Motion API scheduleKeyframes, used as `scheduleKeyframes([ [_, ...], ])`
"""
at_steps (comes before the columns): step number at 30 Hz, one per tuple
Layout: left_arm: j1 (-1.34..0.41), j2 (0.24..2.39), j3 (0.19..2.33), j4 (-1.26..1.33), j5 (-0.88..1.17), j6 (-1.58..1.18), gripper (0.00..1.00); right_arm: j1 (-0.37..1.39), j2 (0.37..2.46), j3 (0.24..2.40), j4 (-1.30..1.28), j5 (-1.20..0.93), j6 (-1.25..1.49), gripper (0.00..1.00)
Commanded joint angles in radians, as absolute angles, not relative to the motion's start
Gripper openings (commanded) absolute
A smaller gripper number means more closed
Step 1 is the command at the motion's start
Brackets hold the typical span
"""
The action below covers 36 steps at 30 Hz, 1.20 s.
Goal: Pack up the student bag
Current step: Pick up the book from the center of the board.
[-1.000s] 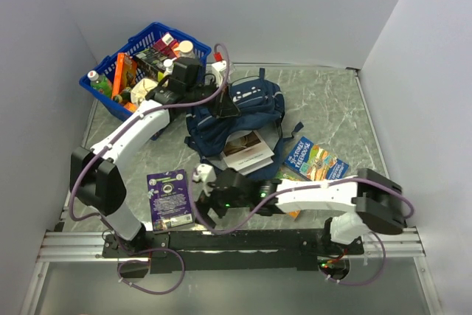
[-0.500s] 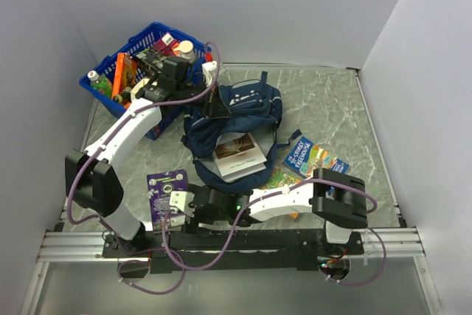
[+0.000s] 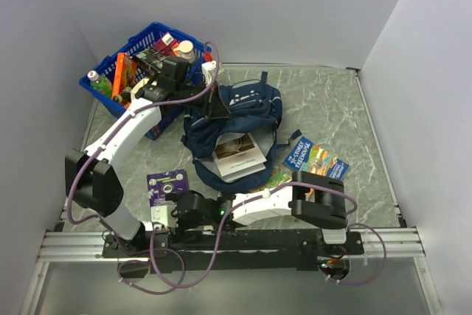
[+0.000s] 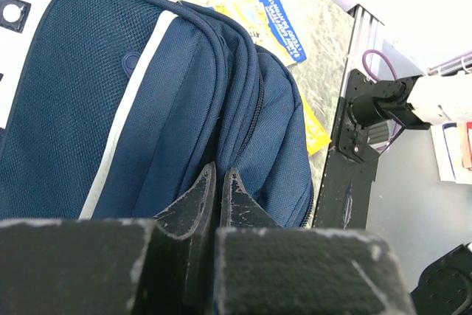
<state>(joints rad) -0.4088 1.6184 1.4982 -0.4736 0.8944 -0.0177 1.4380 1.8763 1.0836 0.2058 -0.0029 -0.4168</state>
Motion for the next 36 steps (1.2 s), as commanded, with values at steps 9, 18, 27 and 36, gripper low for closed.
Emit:
scheduleKeyframes([
  [9,-0.388,1.597,1.539,-0.41,0.859,-0.02,0.01,1.419,2.005,1.216,0.23,-0.118,-0.419,0.93],
  [18,-0.403,1.583,1.531,-0.403,0.854,-0.014,0.01,1.341,2.011,1.171,0.219,-0.153,-0.362,0.68],
  [27,-0.413,1.583,1.542,-0.396,0.848,-0.012,0.01,1.298,1.987,1.103,0.193,-0.219,-0.29,0.34],
  [36,-0.414,1.585,1.549,-0.399,0.848,-0.011,0.01,1.308,1.853,0.994,0.281,-0.117,-0.203,0.0],
])
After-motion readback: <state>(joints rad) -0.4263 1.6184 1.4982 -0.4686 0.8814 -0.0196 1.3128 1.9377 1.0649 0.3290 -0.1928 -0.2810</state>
